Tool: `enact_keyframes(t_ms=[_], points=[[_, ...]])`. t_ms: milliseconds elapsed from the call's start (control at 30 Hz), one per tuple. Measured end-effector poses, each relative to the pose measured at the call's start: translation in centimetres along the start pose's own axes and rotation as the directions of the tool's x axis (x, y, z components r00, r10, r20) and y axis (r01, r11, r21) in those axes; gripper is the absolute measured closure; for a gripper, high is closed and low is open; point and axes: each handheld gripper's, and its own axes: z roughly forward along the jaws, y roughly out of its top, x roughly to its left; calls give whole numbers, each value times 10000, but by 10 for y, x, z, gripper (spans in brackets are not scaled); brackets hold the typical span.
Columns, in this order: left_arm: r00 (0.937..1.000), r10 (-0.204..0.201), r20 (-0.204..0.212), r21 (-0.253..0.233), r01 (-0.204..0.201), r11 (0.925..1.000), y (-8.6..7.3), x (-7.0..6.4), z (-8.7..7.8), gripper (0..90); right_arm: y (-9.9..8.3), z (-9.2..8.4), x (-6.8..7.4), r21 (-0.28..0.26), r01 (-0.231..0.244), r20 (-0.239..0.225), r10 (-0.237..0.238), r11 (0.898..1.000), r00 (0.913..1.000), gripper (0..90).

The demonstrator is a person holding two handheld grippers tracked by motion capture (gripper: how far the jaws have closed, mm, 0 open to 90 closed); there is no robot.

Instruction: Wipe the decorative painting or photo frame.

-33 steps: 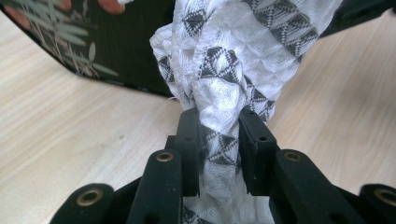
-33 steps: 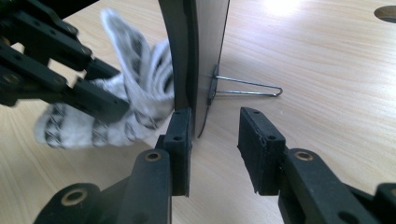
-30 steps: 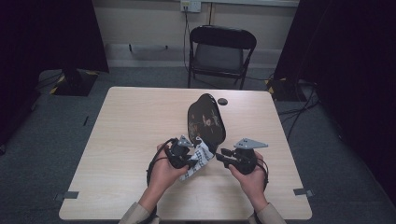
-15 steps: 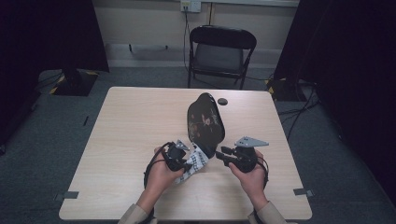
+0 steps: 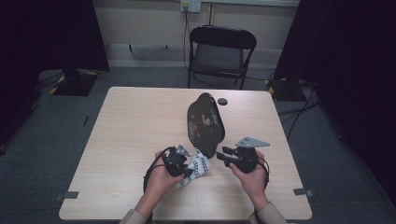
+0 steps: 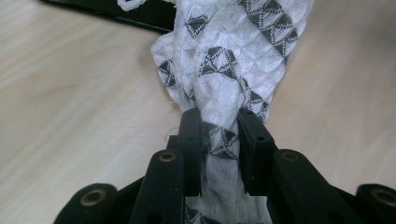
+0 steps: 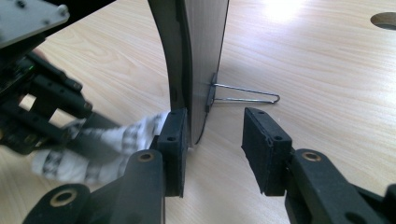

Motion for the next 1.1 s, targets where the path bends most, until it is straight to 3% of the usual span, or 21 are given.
enact_keyframes(t_ms=[200,433,633,767,933,1100], points=[[9960,728,523,220,-741,9970,9,-16,9,734,-1,-1,0,19,13,46,-13,10000,10000,608],[9913,957,898,272,-985,9948,22,-23,19,733,-2,-4,-1,-14,-77,102,77,10000,9999,605],[9866,1160,1151,314,-1203,9922,23,-33,22,731,-1,-3,1,-45,15,66,-15,10000,10000,607],[9944,712,784,310,-738,9968,29,-22,25,731,-1,-4,1,-71,8,81,-8,10000,10000,606],[9980,479,409,374,-495,9981,40,-10,28,728,-1,-5,-1,-94,-52,120,53,9999,9999,606],[9988,254,418,316,-267,9991,43,-4,31,727,-1,-6,-4,-118,-64,150,66,9999,9999,604]])
